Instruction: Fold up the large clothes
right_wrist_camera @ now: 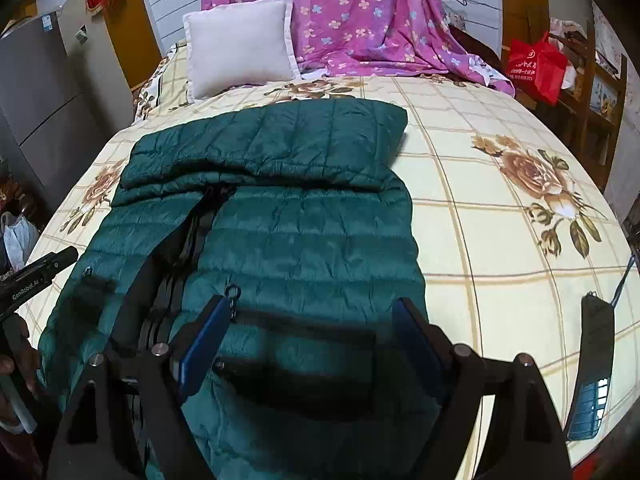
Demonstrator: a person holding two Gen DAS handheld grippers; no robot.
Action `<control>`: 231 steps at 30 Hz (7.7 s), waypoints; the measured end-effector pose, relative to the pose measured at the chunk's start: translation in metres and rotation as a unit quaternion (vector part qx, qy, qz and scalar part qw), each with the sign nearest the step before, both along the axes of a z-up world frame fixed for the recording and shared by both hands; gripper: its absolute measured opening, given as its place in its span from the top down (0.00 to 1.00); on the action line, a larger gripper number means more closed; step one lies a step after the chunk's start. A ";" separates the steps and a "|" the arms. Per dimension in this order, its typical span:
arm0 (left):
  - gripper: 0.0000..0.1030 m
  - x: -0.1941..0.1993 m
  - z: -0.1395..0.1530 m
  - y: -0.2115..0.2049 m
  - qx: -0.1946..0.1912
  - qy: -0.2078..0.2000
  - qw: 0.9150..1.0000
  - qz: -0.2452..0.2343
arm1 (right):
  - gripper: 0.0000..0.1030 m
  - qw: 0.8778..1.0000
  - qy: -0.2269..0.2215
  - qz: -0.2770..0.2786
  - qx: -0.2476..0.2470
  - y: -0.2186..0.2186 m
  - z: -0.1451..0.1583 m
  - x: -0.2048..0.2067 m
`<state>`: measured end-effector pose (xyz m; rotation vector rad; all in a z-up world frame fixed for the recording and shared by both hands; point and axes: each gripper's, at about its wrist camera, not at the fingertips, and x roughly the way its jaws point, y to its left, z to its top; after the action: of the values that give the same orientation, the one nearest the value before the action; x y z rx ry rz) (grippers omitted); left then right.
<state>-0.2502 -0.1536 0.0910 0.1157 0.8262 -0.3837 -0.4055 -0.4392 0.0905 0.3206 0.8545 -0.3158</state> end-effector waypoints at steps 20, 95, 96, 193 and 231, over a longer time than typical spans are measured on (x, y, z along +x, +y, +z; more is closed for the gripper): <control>0.51 -0.032 -0.010 0.040 0.021 0.001 1.000 0.005 | 0.16 0.999 0.035 0.006 0.004 0.013 -0.024 -0.033; 0.51 -0.029 -0.061 0.139 -0.086 0.186 0.979 0.018 | 0.15 0.993 0.078 -0.007 0.093 -0.018 -0.055 -0.090; 0.51 -0.031 -0.060 0.137 -0.085 0.178 0.980 0.018 | 0.15 0.992 0.078 -0.005 0.102 -0.019 -0.056 -0.090; 0.56 0.204 0.060 -0.008 -0.159 -0.056 0.986 -0.002 | 0.17 0.972 -0.204 -0.093 0.069 -0.164 0.050 0.159; 0.51 0.192 0.000 0.004 -0.057 0.001 0.994 0.095 | 0.08 0.991 -0.044 0.129 -0.014 0.004 0.033 0.351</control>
<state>-0.0583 -0.1497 0.0910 -0.0695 0.8082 -0.2519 -0.0540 -0.4347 0.1238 0.1934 0.7946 -0.0724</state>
